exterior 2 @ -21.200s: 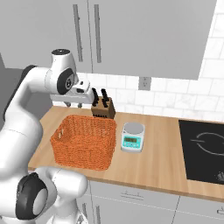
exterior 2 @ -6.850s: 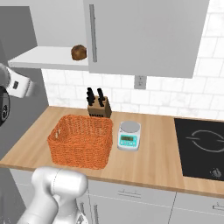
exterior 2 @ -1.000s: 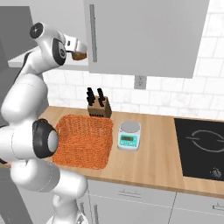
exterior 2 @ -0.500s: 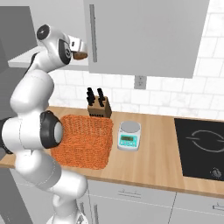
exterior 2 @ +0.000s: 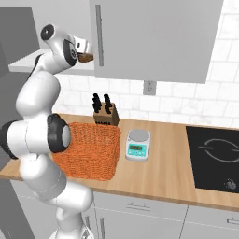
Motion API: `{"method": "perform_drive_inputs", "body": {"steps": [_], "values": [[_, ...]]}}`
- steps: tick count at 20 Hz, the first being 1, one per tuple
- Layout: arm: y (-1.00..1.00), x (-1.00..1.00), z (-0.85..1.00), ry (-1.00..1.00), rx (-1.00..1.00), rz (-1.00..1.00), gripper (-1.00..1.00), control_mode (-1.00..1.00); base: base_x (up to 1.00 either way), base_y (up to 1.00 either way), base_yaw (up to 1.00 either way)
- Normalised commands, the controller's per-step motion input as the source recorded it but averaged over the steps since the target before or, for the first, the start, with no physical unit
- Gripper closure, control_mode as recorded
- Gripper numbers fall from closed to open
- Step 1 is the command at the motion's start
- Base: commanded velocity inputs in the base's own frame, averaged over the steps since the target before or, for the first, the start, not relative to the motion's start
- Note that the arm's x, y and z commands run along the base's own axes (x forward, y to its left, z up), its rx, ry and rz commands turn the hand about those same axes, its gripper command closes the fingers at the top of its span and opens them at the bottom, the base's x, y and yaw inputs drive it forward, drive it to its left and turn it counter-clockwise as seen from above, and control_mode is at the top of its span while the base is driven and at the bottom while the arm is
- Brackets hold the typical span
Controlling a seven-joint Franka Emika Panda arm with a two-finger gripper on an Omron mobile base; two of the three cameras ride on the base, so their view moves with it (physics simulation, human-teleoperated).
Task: Open the cabinet, pick up the bread from the cabinet and place it in the basket. Then move the basket to the dining counter.
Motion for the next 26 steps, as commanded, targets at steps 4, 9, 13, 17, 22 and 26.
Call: {"method": "perform_drive_inputs", "body": {"steps": [4, 9, 13, 17, 22, 26], "values": [[0.26, -0.37, -0.34, -0.09, -0.03, 0.07, 1.00, -1.00, 0.00, 0.00, 0.00], [0.18, -0.56, -0.03, -0.21, -0.01, 0.05, 1.00, -1.00, 0.00, 0.00, 0.00], [0.03, -1.00, 0.51, -0.07, 0.00, 0.02, 1.00, -1.00, 0.00, 0.00, 0.00], [0.17, -1.00, 0.78, 0.11, 0.00, 0.04, 1.00, -1.00, 0.00, 0.00, 0.00], [0.20, -1.00, 0.80, 0.27, 0.00, 0.05, 1.00, -1.00, 0.00, 0.00, 0.00], [0.00, -1.00, -0.04, 0.00, -0.01, 0.00, 1.00, -1.00, 0.00, 0.00, 0.00]]}}
